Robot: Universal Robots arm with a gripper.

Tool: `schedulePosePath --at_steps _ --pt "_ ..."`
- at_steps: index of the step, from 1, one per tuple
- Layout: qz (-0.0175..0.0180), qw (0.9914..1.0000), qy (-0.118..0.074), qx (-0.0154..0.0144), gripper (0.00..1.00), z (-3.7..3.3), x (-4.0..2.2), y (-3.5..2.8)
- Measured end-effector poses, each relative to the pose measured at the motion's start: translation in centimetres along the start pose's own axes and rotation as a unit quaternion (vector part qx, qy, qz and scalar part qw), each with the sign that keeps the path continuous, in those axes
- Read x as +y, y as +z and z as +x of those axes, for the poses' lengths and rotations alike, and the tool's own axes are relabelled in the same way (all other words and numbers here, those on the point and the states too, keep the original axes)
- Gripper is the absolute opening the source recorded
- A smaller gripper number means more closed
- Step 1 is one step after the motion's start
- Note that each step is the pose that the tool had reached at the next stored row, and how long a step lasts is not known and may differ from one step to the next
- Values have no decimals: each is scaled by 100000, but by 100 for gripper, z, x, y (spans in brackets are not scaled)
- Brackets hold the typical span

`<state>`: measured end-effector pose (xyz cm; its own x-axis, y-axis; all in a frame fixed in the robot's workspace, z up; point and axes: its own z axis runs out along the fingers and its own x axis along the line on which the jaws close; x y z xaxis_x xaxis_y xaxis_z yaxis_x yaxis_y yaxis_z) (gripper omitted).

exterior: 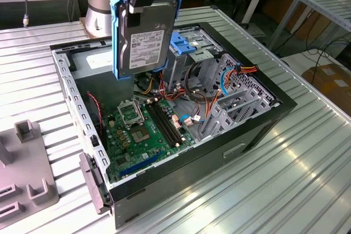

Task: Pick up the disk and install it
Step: 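Pick up the disk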

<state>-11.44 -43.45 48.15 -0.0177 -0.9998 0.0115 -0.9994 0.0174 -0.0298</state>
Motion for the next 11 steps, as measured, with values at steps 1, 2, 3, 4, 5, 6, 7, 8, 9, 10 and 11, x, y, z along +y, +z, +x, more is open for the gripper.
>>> schedulePosePath --at_steps 1,2,3,4,5,6,7,8,9,10,11 --pt "2 100000 -3 33 36 1 -51 8" --pt "2 100000 -5 68 36 2 -90 13" --pt "3 100000 -3 94 36 2 -123 18" --pt "5 100000 -5 134 36 2 -171 25" --pt "5 100000 -8 159 36 2 -200 29" --pt "9 100000 -8 185 36 3 -232 34" --pt "11 100000 -7 203 36 3 -257 38" --pt "11 100000 -6 225 36 3 -284 42" --pt "12 100000 -7 250 36 3 -315 47" --pt "14 100000 -12 276 36 4 -346 51" --pt "15 100000 -12 293 36 4 -373 56"
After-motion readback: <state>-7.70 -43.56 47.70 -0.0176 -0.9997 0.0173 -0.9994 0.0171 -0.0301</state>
